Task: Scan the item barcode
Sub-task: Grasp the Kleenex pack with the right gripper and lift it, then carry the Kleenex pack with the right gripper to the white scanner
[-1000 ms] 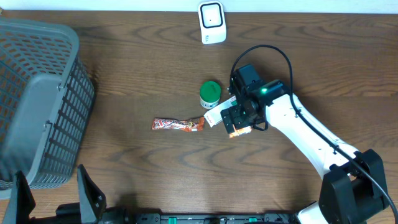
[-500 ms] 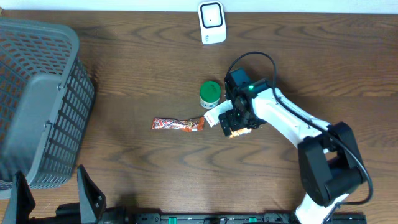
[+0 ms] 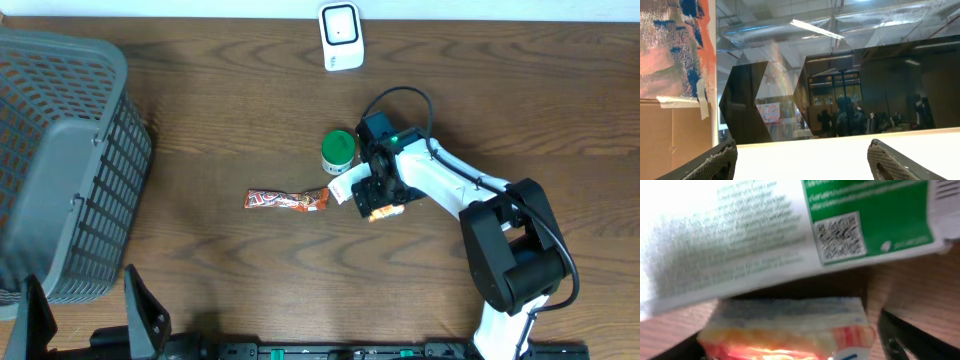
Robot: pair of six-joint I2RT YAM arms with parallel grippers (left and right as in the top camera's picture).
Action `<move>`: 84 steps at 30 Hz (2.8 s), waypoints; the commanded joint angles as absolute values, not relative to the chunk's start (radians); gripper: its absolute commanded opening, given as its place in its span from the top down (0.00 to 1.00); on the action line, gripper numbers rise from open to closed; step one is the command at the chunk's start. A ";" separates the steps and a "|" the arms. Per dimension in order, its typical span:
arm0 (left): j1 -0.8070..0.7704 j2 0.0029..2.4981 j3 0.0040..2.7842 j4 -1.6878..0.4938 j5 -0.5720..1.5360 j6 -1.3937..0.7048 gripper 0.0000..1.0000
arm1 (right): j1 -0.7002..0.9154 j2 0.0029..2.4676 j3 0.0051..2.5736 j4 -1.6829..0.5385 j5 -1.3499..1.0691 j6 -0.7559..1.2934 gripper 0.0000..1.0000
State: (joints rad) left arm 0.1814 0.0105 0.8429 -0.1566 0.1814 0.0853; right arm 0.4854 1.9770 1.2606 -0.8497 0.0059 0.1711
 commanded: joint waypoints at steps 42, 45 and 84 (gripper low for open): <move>0.178 0.003 0.728 -0.355 0.187 0.084 0.16 | 0.385 2.051 1.290 -0.953 -1.144 0.496 0.33; 0.178 0.004 0.728 -0.422 0.187 0.084 0.16 | 0.385 2.051 1.290 -0.952 -1.178 0.568 0.33; 0.178 0.004 0.728 -0.875 0.187 0.084 0.16 | 0.383 1.824 1.317 -0.676 -1.164 0.574 0.43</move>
